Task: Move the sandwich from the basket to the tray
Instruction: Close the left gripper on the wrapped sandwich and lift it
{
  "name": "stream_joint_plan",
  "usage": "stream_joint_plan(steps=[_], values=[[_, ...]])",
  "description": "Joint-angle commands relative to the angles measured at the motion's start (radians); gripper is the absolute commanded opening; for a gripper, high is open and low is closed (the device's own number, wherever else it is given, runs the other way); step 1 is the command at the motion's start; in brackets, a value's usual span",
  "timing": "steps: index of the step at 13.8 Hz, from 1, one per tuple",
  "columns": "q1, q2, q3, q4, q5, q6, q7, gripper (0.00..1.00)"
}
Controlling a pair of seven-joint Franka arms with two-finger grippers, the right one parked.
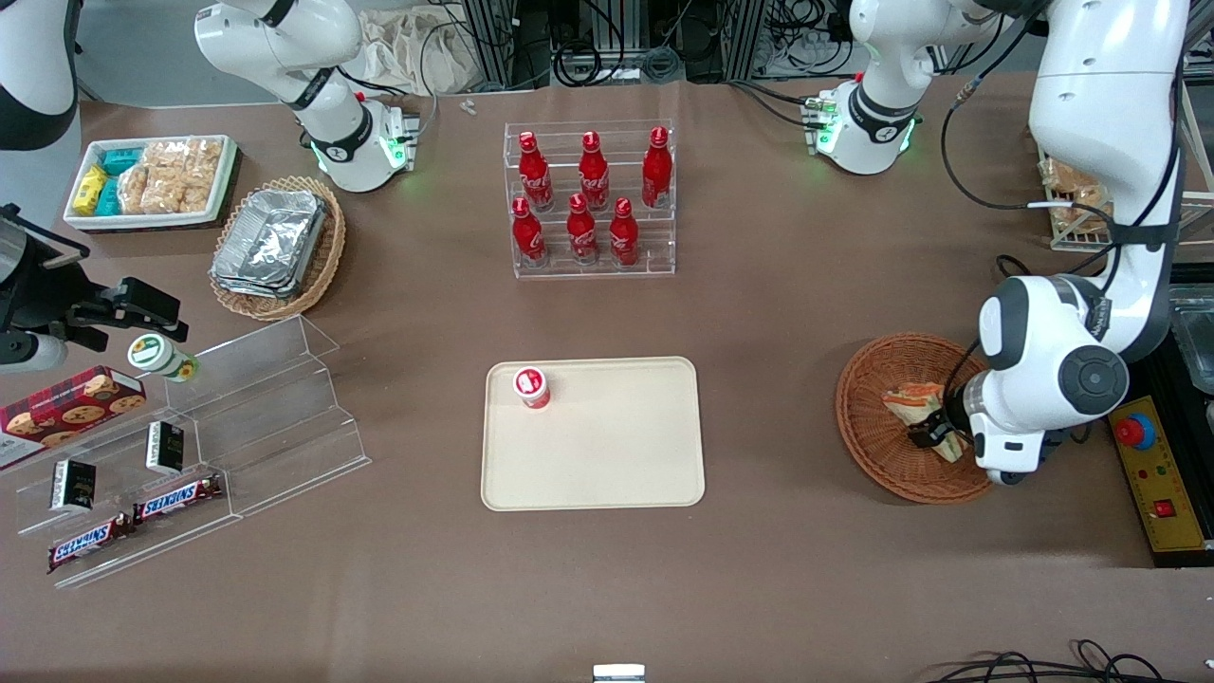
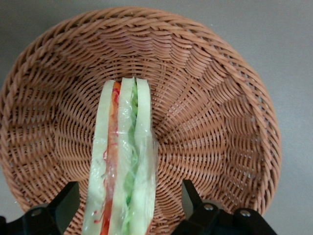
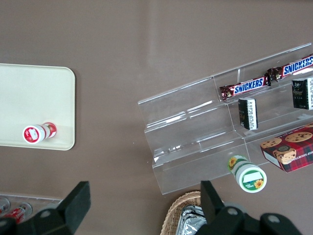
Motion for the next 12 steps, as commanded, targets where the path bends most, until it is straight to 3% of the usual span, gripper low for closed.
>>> stream_joint_plan(steps=[1,3,6,8,10,12], values=[[0.003,0.014,0.001,-0.023,0.019,0.052,-0.032,0.89],[0.003,0.017,0.001,-0.037,0.019,0.07,-0.036,0.8],[0.002,0.017,0.001,-0.035,0.022,0.068,-0.05,0.48],[-0.003,0.003,0.001,-0.037,0.024,0.051,-0.041,0.35],[-0.008,-0.038,-0.002,-0.031,0.024,-0.044,-0.03,0.17],[-0.029,-0.092,-0.017,-0.014,0.028,-0.147,-0.03,0.1]])
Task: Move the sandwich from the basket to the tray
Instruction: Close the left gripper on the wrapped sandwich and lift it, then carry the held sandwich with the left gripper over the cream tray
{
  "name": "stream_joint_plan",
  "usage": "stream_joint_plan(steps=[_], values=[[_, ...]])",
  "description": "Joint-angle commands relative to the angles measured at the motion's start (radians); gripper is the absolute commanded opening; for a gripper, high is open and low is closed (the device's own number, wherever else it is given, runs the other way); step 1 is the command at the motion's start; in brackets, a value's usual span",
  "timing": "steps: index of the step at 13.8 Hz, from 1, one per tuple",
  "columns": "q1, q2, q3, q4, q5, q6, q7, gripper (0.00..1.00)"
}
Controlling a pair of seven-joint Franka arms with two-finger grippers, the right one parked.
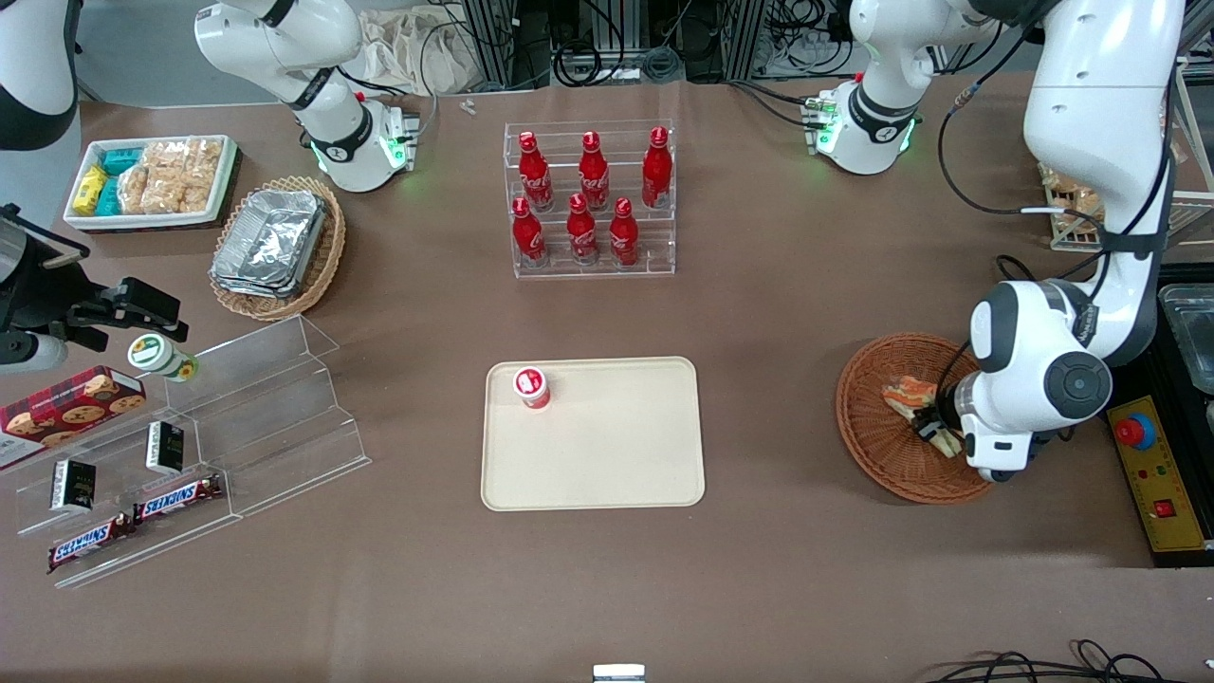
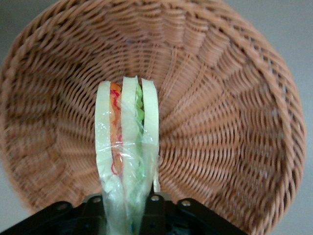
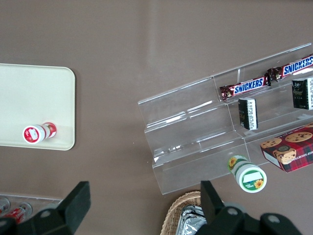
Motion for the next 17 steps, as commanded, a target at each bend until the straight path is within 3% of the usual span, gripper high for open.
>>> stream_joint_plan(steps=[1,4,8,11,14,17], values=[[-0.051,-0.096,-0.017,0.017,0.019,-0.142,-0.009,0.1],[-0.149,-0.112,-0.051,0.101,0.019,-0.264,-0.009,0.08],[-0.285,-0.096,-0.08,0.187,0.013,-0.257,0.101,0.08],[-0.347,-0.049,-0.118,0.207,0.022,-0.133,0.146,0.0],[-0.404,0.041,-0.12,0.227,0.019,0.056,0.201,0.0],[-0.47,0.149,-0.119,0.301,0.019,0.102,0.193,0.0]])
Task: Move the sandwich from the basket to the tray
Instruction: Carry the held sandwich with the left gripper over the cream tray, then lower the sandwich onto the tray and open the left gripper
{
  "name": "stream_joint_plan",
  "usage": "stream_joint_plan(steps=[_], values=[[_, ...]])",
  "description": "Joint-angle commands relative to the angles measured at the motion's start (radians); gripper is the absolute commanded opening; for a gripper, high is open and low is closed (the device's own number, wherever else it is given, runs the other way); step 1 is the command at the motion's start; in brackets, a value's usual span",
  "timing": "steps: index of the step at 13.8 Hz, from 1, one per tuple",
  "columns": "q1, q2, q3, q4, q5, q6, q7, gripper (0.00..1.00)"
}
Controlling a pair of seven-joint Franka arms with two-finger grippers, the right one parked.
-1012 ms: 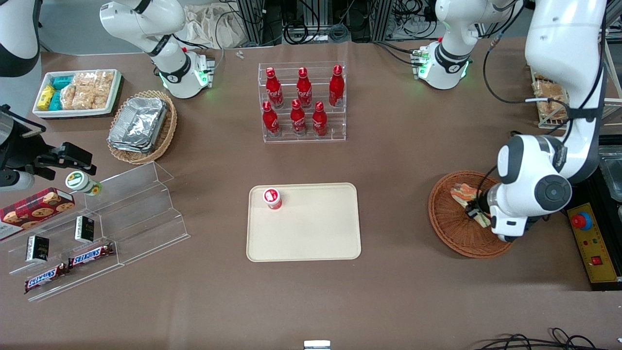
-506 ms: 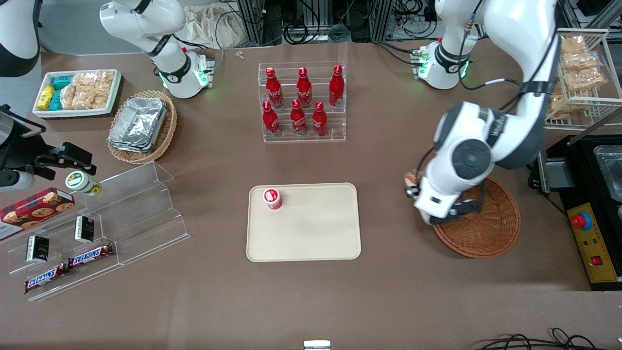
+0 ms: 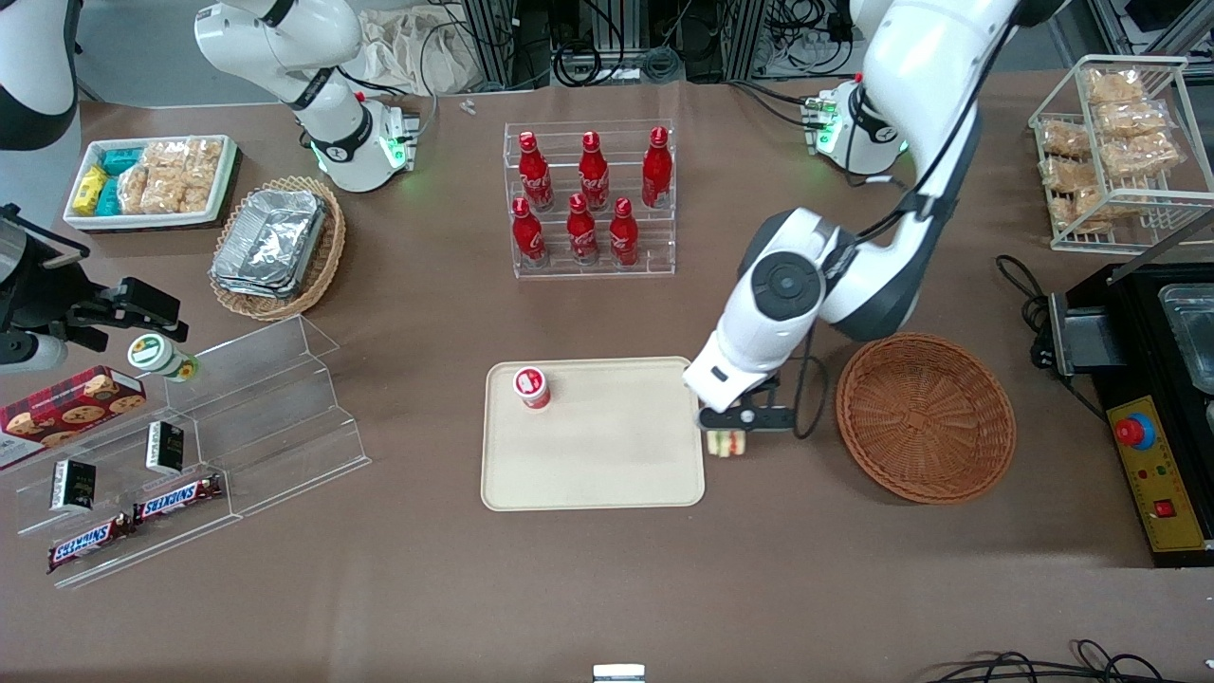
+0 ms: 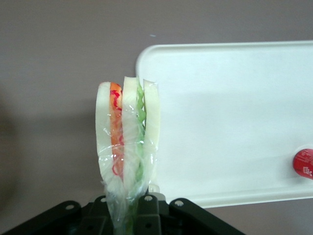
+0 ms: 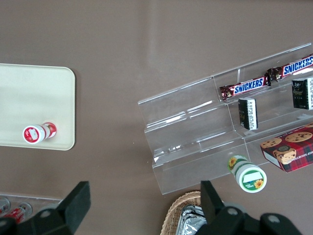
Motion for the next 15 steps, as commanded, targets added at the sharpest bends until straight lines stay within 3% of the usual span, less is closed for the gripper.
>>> stream_joint_plan(steps=[1,7,8,9,10,11,15], values=[[-0.051,0.119,0.007,0.116,0.014,0.002,0.009,0.0],[-0.056,0.211,0.006,0.124,0.012,0.088,0.016,0.01],[-0.056,0.214,0.006,0.125,0.009,0.088,0.012,0.12],[-0.056,0.214,0.006,0.125,0.005,0.088,-0.002,0.43],[-0.056,0.214,0.006,0.125,0.003,0.088,-0.007,0.92],[-0.056,0.211,0.006,0.124,0.002,0.085,-0.011,0.99],[-0.041,0.142,0.006,0.124,-0.007,-0.057,-0.071,1.0]])
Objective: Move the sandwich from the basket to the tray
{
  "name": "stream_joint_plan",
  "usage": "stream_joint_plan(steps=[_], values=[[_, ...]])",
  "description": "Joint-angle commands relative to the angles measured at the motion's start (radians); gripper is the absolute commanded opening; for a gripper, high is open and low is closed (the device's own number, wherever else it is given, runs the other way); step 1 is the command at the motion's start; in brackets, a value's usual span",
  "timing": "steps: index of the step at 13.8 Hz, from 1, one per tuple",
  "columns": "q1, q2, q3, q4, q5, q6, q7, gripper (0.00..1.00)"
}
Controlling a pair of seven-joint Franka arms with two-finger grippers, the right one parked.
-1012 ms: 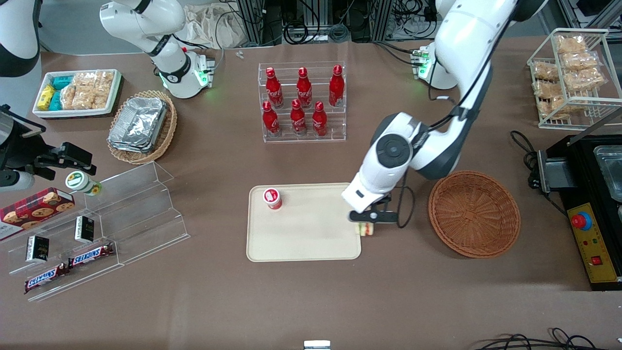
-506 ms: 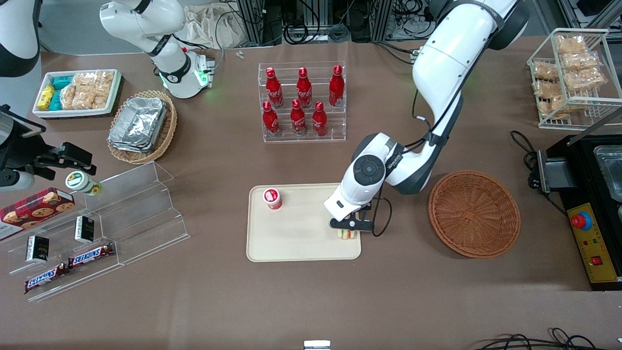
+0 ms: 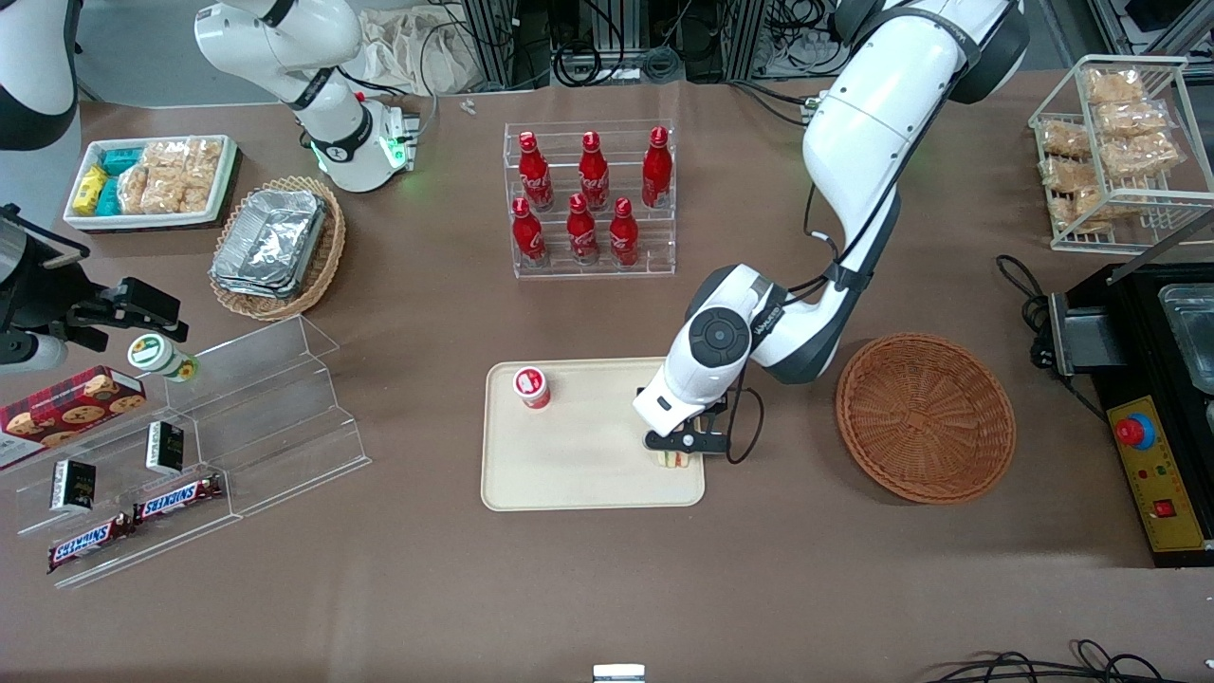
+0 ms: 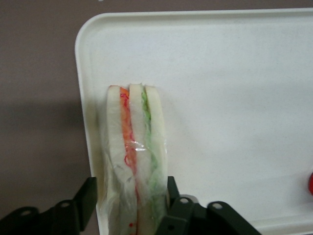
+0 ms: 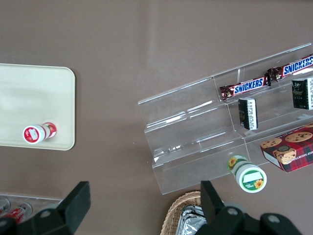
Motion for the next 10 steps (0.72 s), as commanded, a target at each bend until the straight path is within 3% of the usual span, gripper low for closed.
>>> stream_joint_plan(steps=[1,5,10], values=[[0.018,-0.091,0.003,0.011,-0.038,-0.179,-0.017,1.0],[0.134,-0.226,0.005,0.008,-0.164,-0.469,0.131,0.99],[0.283,-0.349,0.014,0.011,-0.152,-0.68,0.239,0.99]])
